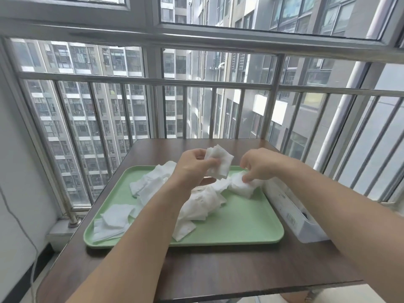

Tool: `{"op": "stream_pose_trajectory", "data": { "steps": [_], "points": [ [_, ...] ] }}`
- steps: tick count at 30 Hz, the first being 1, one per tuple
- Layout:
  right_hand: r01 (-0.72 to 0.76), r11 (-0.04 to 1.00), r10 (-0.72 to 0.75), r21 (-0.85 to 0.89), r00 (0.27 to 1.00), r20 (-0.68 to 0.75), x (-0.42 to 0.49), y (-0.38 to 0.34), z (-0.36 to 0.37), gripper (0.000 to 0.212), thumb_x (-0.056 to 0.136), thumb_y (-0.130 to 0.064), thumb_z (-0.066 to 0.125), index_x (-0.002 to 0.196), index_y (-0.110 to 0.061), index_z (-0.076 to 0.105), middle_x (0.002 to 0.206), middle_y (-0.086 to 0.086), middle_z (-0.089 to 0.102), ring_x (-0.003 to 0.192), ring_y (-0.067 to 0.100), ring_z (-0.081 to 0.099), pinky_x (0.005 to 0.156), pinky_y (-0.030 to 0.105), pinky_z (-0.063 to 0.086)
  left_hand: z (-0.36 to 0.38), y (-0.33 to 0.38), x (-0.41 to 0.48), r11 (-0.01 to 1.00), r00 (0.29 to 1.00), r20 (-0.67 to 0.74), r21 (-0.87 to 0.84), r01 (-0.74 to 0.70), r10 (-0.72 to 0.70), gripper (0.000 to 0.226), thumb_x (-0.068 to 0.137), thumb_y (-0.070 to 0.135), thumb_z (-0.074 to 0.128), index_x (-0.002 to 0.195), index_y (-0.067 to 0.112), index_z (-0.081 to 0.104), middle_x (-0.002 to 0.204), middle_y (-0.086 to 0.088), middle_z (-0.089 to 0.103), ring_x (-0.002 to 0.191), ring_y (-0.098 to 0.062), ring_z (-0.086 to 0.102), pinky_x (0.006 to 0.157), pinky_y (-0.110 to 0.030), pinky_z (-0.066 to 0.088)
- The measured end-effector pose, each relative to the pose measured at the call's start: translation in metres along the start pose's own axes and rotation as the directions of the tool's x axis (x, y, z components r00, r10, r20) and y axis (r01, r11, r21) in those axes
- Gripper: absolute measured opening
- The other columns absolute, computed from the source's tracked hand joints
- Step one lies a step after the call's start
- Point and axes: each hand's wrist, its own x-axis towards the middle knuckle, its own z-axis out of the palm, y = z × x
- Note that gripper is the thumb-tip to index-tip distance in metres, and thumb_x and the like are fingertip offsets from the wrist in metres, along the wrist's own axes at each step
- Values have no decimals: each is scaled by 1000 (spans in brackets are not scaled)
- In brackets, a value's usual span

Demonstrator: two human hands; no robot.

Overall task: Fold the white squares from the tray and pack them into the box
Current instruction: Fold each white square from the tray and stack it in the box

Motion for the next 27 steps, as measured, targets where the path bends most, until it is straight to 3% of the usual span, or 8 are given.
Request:
{"op": "stream_pose_trajectory", "data": {
  "steps": [2,5,7,10,15,18,23,27],
  "points": [
    [-27,994,32,-110,998,51,5,-5,3,55,82,-47,74,130,-24,57,118,-5,66,111,24,58,94,42,39,1,-1,0,1000,1000,11,12,-8,8,19,88,13,74,107,12,71,103,-7,72,86,-18,71,76,-35,63],
    [-21,993,30,-116,997,76,8,-14,2,60,80,-47,77,131,-24,55,120,-4,64,116,25,55,97,47,30,1,0,0,1000,1000,15,23,-19,19,21,88,14,73,109,12,71,103,-7,73,86,-18,71,80,-37,63],
    [2,995,7,-96,996,92,5,-20,-1,63,77,-42,81,133,-25,55,126,-4,62,118,25,55,101,44,35,1,1,-1,999,1000,9,18,-27,27,21,89,13,73,109,12,71,101,-6,73,86,-18,71,82,-39,63],
    [77,995,-71,-62,994,84,-1,-25,-3,64,75,-34,84,132,-25,58,122,-2,61,105,22,61,80,31,50,-1,3,-2,999,999,-6,12,-42,42,17,90,12,71,107,12,70,95,-3,72,83,-16,70,76,-33,62],
    [151,960,-200,236,959,201,-20,-18,-17,48,79,-19,83,124,-22,65,102,-4,71,84,15,69,74,29,60,-1,5,-2,999,998,-47,9,-48,48,12,92,11,68,104,13,70,97,-4,71,86,-18,69,82,-36,62],
    [131,911,-249,391,930,270,-28,-12,-17,45,81,-10,81,123,-18,66,102,2,76,89,20,73,81,32,61,0,6,-3,999,998,-39,17,-46,46,10,92,12,68,102,14,69,97,-3,71,88,-18,69,84,-37,62],
    [155,988,-157,26,976,150,-31,-16,-6,53,71,-34,89,118,-28,64,105,-8,58,96,18,60,75,29,48,1,4,-3,999,999,-33,43,-32,33,17,91,15,70,108,14,69,102,-5,72,90,-18,70,81,-35,62],
    [143,989,-139,-46,987,79,-33,-14,0,65,67,-44,89,122,-28,59,93,-12,53,87,15,58,73,32,52,1,3,-3,999,999,-37,46,-29,30,18,91,14,69,108,13,69,96,-3,72,86,-16,69,81,-35,62]
  ]
}}
